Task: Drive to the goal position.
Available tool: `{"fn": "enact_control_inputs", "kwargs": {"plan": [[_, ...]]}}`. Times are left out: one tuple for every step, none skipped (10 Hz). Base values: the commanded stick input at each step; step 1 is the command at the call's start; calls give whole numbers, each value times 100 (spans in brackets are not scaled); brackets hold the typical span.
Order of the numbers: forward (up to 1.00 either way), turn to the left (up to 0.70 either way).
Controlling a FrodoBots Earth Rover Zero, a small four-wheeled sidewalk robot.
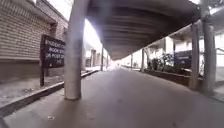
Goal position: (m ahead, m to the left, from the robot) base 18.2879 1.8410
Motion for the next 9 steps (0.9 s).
{"fn": "enact_control_inputs", "kwargs": {"plan": [[70, 0], [70, 0], [70, 0], [70, 0], [70, 0], [70, 0], [70, -10], [70, -6], [70, -3]]}}
